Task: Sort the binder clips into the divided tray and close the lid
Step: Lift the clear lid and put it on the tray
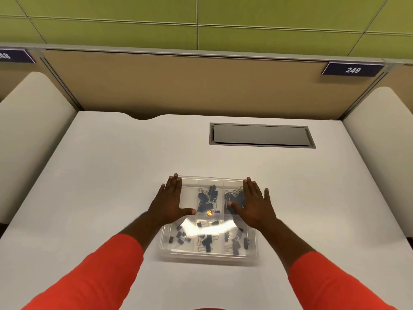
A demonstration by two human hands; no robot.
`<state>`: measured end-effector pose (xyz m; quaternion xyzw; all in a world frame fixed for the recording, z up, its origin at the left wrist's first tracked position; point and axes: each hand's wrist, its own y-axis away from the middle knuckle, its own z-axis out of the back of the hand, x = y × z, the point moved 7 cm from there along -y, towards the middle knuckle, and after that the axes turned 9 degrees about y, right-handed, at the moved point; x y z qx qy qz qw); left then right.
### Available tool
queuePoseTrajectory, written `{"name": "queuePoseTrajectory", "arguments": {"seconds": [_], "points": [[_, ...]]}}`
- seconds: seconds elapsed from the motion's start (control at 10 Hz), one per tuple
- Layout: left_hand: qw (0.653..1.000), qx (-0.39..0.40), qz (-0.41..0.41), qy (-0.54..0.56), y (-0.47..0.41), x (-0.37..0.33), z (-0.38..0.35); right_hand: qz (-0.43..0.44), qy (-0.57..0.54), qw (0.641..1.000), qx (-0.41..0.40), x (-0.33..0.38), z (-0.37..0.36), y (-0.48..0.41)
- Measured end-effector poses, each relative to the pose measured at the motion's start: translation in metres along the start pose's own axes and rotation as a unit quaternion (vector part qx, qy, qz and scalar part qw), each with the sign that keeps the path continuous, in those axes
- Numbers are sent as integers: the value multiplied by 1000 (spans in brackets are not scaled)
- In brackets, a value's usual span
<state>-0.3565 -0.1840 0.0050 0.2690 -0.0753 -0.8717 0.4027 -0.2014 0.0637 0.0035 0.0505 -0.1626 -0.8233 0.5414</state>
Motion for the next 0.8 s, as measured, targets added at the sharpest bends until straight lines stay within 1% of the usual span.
{"name": "queuePoseTrajectory", "arguments": {"seconds": [0.1, 0.3, 0.5, 0.6, 0.7, 0.8], "points": [[1000, -6, 3, 27, -3, 2, -3, -8, -24, 1000, -3, -1, -7, -2], [999, -8, 3, 46, -6, 4, -4, -24, -32, 999, -23, 0, -9, 2], [999, 1, 4, 43, -4, 2, -3, -18, -37, 999, -16, 4, -13, 5], [999, -7, 5, 36, -3, 4, 1, -19, -31, 999, 1, 2, -13, 4], [999, -21, -5, 27, 10, -1, -2, -6, -12, 1000, 1, 4, -10, 11], [997, -70, -20, 32, 13, -3, 9, -12, -13, 999, -38, 4, 8, 8]]}}
